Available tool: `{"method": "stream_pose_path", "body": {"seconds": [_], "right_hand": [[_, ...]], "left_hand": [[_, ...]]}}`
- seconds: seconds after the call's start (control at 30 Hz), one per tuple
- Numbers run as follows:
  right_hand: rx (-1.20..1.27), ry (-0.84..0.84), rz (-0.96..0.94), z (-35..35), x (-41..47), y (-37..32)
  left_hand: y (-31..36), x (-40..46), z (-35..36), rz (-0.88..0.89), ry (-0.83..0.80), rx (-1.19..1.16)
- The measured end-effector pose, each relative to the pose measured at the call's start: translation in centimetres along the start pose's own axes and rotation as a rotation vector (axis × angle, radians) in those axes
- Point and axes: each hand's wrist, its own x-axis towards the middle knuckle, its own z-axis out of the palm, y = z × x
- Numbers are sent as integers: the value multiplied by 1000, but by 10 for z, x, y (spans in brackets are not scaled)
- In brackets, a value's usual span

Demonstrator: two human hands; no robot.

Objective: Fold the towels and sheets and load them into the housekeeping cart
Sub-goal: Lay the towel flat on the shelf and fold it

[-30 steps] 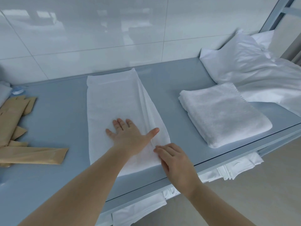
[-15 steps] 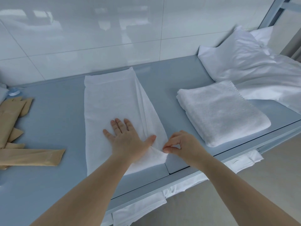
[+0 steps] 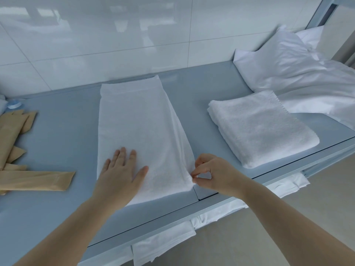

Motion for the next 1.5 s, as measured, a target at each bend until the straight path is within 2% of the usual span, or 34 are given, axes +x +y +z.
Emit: {"method": "stream_pose_path", "body": {"seconds": [0.23,0.5,0.63,0.73,0.83,0.9,0.97,1.07,1.23,1.33,1.5], "right_hand": [[206,29,39,2,-6,-6],[81,93,-38,-26,-29,3],[40,-9,87,-8,-33,10],[83,42,167,-6,-27,6],[-4,59,239,-2,-20,0],[-41,161,264,2,-19,-7],[-20,201,284,6,-21,-14],[26,144,360,21,-26,-23],[182,254,470,29,-28,-26],[226,238,539,31,-29,-27],[238,263,549,21,-29,-24]], "left_hand": [[-3,-18,5,21,66,-13],[-10,-17,6,46,66,-103],[-11,-18,9,55,66,-29],[-10,-17,11,45,73,12],[-9,-17,13,42,88,27],[-8,-17,13,38,92,35],[-8,-17,13,39,90,28],[-7,-17,11,44,82,12],[-9,-16,7,57,45,-16],[-11,-16,5,64,40,-46],[-13,-18,4,74,55,-55]]}}
